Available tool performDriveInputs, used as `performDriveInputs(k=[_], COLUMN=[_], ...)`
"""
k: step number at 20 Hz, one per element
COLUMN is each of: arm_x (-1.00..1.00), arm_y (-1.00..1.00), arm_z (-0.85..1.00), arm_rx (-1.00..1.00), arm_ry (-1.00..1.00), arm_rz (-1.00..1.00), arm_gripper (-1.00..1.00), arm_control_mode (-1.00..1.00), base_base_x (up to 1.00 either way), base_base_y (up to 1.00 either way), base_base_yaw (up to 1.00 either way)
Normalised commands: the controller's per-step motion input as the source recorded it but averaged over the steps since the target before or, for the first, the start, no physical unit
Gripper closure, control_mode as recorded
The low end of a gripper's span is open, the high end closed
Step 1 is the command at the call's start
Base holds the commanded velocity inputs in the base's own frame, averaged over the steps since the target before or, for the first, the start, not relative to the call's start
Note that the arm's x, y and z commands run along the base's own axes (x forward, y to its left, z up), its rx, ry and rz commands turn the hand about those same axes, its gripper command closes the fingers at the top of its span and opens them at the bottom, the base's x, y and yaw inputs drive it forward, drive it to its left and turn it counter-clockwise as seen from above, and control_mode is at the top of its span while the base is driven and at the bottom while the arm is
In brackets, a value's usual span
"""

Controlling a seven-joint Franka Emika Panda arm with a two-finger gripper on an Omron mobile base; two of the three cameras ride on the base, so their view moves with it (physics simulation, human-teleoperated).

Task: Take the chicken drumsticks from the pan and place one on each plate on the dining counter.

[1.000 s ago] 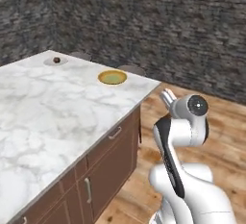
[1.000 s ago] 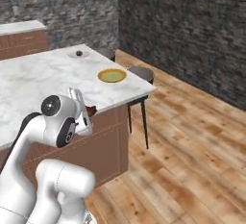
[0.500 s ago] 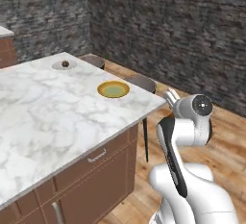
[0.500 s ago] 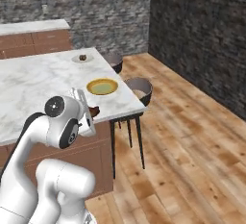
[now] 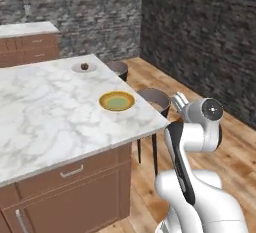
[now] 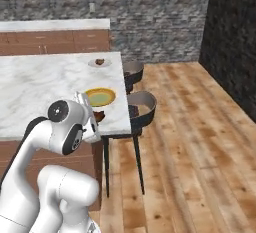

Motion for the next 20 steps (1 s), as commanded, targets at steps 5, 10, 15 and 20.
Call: performDriveInputs(k=[5,10,15,20], arm_x=[0.0,0.0,0.0,0.0], arm_y=[0.0,0.0,0.0,0.0], arm_z=[0.0,0.0,0.0,0.0], arm_rx=[0.0,0.0,0.0,0.0], arm_ry=[0.0,0.0,0.0,0.0], arm_rz=[0.0,0.0,0.0,0.0], arm_gripper=[1.0,1.0,1.0,1.0], arm_control_mode=[1.0,1.0,1.0,1.0], base_base_x=[0.06,0.05,0.32,0.49], base_base_y=[-1.0,-0.97,-0.73,-0.6], base_base_yaw=[0.53,0.57,0.67,0.72])
